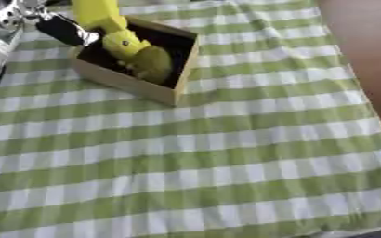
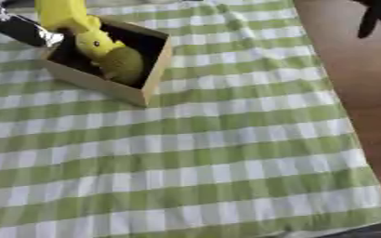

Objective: Pick up objects on the table and place them in the box.

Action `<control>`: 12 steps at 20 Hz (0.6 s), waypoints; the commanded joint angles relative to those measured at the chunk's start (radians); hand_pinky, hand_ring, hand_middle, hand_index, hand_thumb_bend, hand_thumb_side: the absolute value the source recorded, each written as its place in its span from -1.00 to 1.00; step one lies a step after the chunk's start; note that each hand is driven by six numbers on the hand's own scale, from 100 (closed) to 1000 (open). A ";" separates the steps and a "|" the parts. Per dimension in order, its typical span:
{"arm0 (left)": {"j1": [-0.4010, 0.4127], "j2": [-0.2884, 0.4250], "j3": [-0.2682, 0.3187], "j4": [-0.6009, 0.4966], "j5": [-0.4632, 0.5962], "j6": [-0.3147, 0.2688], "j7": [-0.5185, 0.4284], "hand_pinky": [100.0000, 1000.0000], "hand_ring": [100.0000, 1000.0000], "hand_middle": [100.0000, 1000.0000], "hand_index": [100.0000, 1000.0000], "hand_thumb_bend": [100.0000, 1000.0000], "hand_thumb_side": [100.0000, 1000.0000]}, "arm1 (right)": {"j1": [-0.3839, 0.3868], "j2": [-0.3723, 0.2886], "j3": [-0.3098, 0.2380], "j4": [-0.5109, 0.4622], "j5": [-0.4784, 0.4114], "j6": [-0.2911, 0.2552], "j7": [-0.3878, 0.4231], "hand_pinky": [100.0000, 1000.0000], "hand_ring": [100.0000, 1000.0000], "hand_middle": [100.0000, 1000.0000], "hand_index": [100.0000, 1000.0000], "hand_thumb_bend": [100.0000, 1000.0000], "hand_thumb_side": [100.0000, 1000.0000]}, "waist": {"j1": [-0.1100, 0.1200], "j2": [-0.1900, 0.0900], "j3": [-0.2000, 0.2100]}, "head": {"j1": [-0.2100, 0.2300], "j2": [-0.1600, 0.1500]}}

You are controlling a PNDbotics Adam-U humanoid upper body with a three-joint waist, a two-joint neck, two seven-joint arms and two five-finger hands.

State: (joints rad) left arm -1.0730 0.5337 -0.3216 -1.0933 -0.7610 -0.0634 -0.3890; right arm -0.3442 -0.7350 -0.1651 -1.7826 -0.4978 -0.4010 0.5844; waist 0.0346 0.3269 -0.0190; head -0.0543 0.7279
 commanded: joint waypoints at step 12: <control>-0.025 0.003 0.039 0.062 -0.105 -0.064 0.034 0.75 0.85 0.61 0.95 -0.35 0.69 | -0.008 -0.016 -0.010 -0.014 -0.004 0.006 0.002 1.00 1.00 -0.21 0.77 -1.00 -0.06 | -0.018 -0.011 0.001 | -0.001 -0.009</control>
State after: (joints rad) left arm -1.0732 0.5251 -0.2973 -1.0240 -0.8543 -0.1340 -0.3709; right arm -0.3432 -0.7336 -0.1653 -1.7826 -0.4984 -0.3975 0.5866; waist 0.0314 0.3269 -0.0176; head -0.0544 0.7279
